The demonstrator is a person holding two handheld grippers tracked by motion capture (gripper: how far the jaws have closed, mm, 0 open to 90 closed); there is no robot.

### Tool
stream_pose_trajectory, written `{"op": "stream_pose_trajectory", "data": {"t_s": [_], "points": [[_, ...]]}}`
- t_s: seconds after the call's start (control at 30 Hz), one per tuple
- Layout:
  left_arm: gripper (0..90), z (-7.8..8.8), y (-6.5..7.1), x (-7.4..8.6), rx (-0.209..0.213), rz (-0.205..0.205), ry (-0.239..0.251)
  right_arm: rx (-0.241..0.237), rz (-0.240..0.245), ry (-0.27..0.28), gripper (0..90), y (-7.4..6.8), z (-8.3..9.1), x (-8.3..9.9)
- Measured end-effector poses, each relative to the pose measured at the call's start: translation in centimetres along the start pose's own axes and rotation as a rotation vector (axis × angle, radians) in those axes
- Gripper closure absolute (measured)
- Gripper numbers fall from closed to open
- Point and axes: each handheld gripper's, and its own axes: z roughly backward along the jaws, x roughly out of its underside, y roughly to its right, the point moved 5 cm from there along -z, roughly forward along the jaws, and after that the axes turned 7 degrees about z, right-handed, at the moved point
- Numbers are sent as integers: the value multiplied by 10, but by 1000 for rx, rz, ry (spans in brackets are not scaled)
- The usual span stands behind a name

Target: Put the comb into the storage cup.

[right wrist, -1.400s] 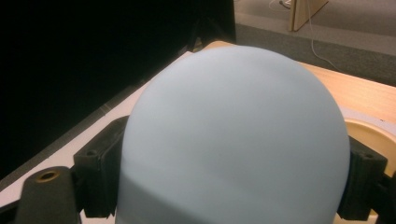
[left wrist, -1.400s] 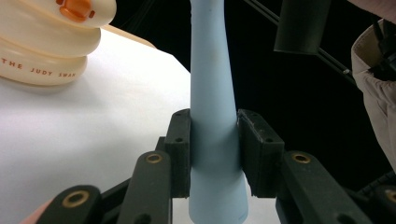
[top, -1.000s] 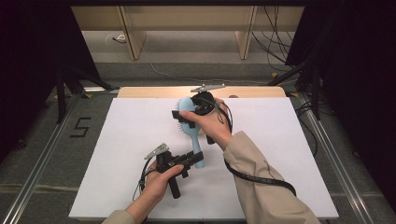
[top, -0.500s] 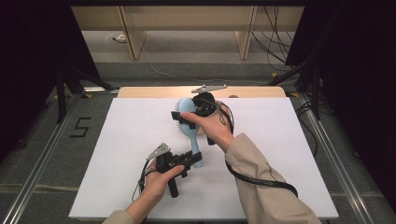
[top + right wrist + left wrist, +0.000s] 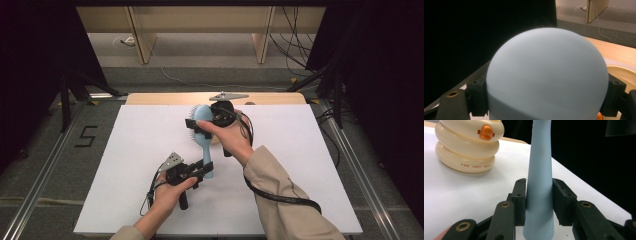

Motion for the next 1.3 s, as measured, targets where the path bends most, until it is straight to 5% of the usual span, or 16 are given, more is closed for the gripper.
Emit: {"op": "stream_pose_trajectory", "data": {"t_s": [0.5, 0.63, 0.77, 0.93, 1.3], "points": [[582, 3, -2, -4, -88, -131, -5, -5, 0, 38, 196, -3, 6, 1], [425, 3, -3, -5, -125, -164, -23, 2, 2, 46, 197, -2, 8, 0], [204, 3, -5, -3, -204, -236, -70, 11, -1, 57, 197, -1, 11, 0], [63, 8, -7, -2, -242, -284, -122, 27, 5, 79, 197, 2, 15, -1], [0, 30, -18, -11, -290, -359, -140, 79, 24, 146, 198, 11, 27, -5]]}}
